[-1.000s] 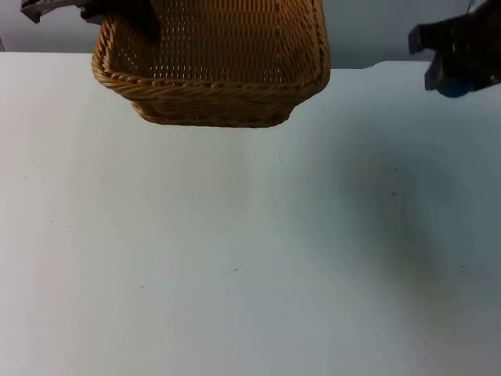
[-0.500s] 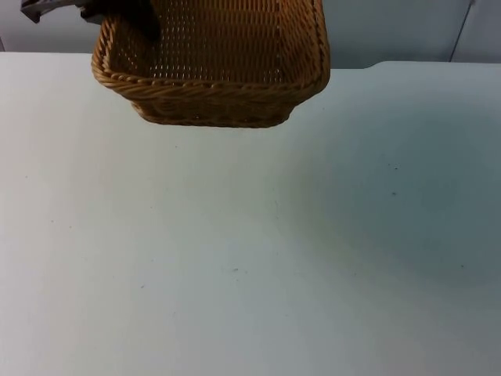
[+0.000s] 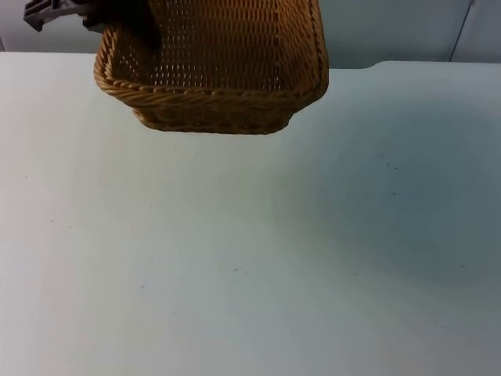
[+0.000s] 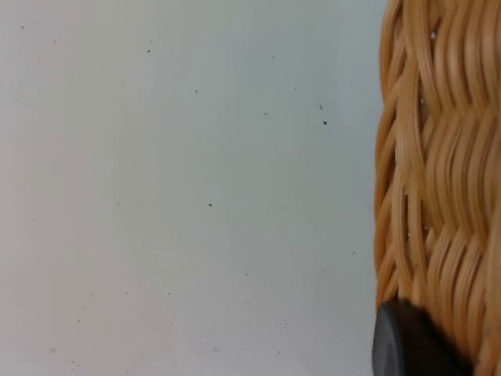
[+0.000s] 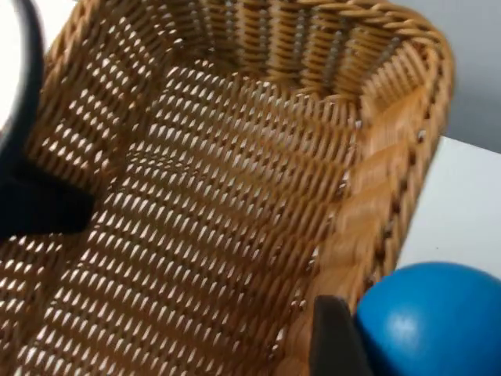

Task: Pick up the basket with the left hand and place the ball into the basket with the right hand.

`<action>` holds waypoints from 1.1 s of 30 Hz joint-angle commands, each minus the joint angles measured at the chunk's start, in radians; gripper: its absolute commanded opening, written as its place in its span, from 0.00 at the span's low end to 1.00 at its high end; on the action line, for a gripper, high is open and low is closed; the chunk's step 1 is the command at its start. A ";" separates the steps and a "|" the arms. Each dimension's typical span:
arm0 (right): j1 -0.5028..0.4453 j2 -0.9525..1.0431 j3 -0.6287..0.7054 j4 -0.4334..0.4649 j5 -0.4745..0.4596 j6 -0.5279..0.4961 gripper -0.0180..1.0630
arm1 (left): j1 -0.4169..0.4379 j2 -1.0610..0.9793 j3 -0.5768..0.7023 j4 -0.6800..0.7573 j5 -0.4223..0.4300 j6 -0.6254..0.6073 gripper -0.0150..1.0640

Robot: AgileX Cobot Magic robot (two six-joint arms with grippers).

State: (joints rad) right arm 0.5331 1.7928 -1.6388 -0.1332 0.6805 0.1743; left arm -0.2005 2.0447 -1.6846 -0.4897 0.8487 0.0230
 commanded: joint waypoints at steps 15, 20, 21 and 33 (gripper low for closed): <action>0.075 0.037 -0.010 0.028 -0.167 -0.138 0.01 | -0.001 0.012 -0.003 -0.129 -0.033 0.049 0.01; 0.075 0.100 -0.020 0.035 -0.244 -0.140 0.01 | -0.001 0.012 -0.003 -0.135 -0.031 0.049 0.01; 0.075 0.113 -0.020 0.035 -0.241 -0.138 0.01 | -0.001 0.012 -0.003 -0.135 -0.031 0.049 0.01; 0.075 0.187 -0.018 0.035 -0.238 -0.130 0.01 | -0.001 0.013 -0.003 -0.135 -0.036 0.049 0.01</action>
State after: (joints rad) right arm 0.6048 1.9809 -1.6467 -0.1014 0.4612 0.0451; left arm -0.2005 2.0649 -1.6846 -0.5930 0.8294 0.0728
